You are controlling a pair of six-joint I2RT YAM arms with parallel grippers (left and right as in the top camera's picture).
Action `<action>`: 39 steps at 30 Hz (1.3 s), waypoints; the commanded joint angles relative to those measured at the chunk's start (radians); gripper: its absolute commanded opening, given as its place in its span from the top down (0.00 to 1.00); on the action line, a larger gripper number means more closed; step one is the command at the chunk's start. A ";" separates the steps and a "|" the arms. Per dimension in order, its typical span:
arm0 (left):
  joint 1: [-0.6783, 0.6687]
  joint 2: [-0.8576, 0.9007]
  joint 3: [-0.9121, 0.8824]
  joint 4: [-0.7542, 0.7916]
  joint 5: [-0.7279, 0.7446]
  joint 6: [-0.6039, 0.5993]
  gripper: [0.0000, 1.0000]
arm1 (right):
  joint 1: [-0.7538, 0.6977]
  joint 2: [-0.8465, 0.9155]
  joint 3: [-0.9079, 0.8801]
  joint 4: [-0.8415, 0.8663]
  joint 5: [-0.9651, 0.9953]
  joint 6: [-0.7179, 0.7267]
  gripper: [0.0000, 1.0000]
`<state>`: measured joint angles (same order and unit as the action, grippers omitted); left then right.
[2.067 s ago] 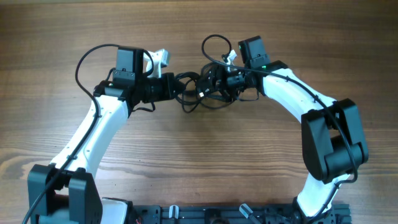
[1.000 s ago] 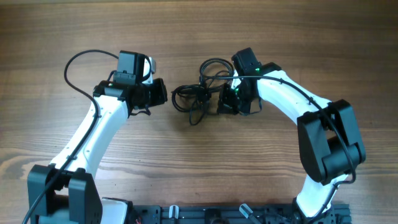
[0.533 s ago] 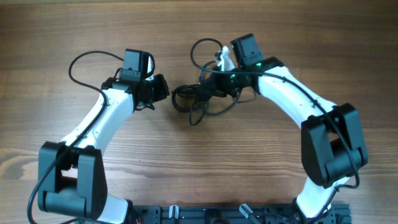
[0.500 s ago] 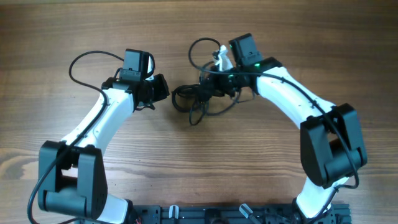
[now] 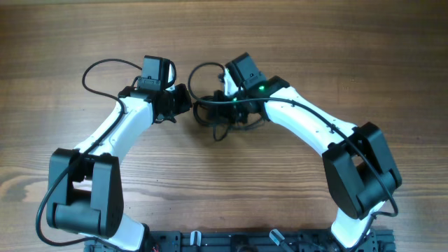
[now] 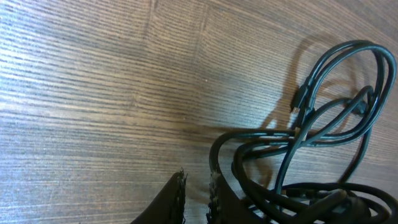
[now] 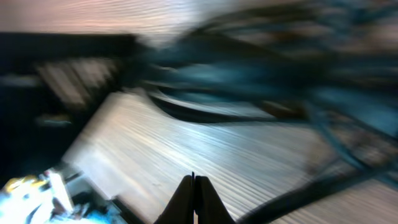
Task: Untangle cables
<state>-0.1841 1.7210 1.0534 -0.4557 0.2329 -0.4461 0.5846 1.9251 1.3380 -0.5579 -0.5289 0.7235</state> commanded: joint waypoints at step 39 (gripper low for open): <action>-0.003 0.007 0.003 -0.103 0.246 0.288 0.65 | -0.121 -0.048 0.043 -0.065 0.090 0.044 0.64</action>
<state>-0.1841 1.7210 1.0534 -0.5247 0.4042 -0.2466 0.4572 1.9026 1.3651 -0.6403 -0.4107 0.7410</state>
